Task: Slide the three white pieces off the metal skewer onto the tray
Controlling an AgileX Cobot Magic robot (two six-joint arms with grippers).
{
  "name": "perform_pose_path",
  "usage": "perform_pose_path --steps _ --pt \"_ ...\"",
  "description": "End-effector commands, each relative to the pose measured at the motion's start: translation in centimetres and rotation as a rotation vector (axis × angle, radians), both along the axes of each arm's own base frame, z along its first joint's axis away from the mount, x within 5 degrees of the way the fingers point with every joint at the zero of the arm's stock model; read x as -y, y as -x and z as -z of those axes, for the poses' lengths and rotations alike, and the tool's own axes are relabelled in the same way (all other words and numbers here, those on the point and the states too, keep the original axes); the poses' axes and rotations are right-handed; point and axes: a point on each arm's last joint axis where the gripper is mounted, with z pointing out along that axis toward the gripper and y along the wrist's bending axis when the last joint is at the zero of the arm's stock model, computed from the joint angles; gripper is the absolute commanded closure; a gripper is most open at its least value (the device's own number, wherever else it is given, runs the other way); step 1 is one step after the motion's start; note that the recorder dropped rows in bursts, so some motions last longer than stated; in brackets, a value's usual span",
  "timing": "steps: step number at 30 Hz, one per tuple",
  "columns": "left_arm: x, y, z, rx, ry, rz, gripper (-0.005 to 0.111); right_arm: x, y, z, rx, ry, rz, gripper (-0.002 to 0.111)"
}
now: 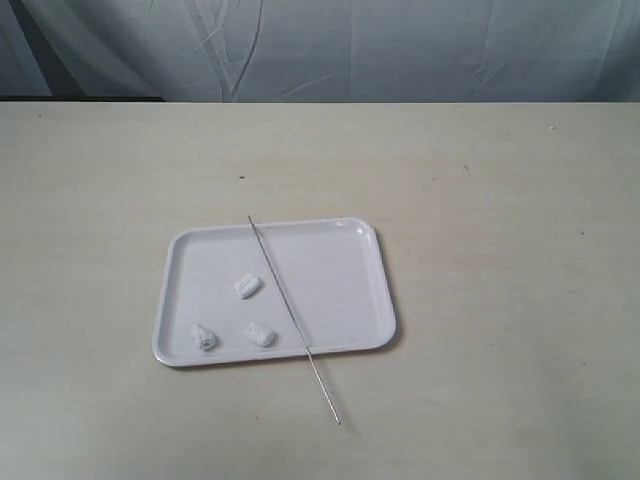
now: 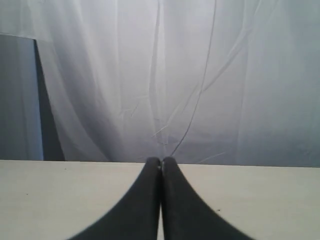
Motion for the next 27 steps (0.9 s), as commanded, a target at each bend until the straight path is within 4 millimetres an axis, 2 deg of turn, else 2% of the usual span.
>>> perform_pose_path --steps 1,4,7,14,18,27 --pt "-0.3 0.0 1.7 -0.007 -0.081 -0.038 0.107 0.5 0.5 2.9 0.0 -0.072 0.078 0.072" --pt "-0.5 0.0 2.4 0.009 -0.091 -0.059 0.107 0.5 0.6 4.6 -0.044 -0.195 0.105 0.072" --pt "-0.8 -0.1 2.7 -0.029 -0.22 -0.086 0.107 0.5 0.7 4.7 -0.048 -0.25 0.112 0.072" --pt "-0.9 0.7 4.3 -0.189 -0.167 -0.078 0.107 0.9 0.7 5.1 -0.067 -0.087 0.132 0.072" --pt "-1.0 1.5 5.1 -0.246 -0.087 -0.083 0.107 1.1 0.7 5.1 -0.066 -0.065 0.157 0.072" --pt "-1.4 1.6 5.0 -0.238 -0.069 -0.152 0.107 1.5 0.8 5.2 -0.07 -0.048 0.228 0.072"
